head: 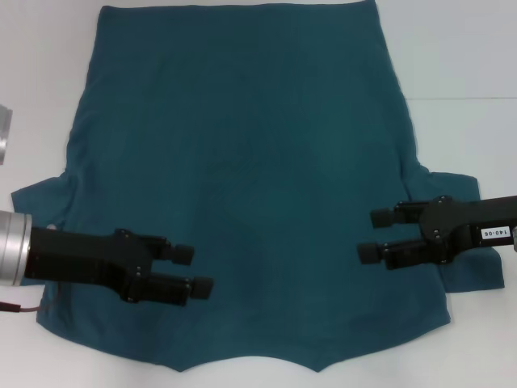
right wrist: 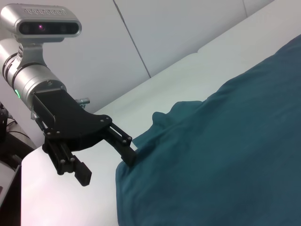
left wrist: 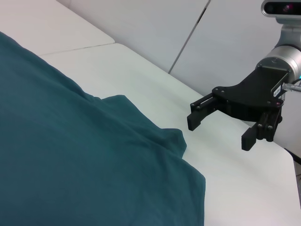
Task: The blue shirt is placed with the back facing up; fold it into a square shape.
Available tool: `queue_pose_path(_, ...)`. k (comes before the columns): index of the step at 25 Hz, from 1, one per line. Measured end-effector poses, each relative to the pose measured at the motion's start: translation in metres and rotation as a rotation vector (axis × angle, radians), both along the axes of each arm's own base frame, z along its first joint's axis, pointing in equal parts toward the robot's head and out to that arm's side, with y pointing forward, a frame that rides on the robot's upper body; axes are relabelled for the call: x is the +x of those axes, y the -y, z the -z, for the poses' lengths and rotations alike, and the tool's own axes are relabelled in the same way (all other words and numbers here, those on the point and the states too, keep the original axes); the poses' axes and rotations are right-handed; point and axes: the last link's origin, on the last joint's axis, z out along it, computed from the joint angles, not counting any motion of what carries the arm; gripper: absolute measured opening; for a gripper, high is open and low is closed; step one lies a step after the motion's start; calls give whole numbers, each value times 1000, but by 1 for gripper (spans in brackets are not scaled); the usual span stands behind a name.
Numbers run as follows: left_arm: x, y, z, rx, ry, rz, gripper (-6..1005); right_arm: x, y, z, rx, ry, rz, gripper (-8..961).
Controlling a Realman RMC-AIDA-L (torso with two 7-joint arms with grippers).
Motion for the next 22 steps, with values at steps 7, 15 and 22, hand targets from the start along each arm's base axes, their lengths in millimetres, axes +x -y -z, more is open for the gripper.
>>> queue_pose_path(7,-3,3,1,0,3,-12,788,1,0,0,-2,2,3,925)
queue_pose_path(15,-7,-1,-4,33,15,-79,786,3,-3,-5,21,-20,62,925)
queue_pose_path(22,-42,-23,-45,216,140,-543,784,9,-40,-34,120,-122,494,924)
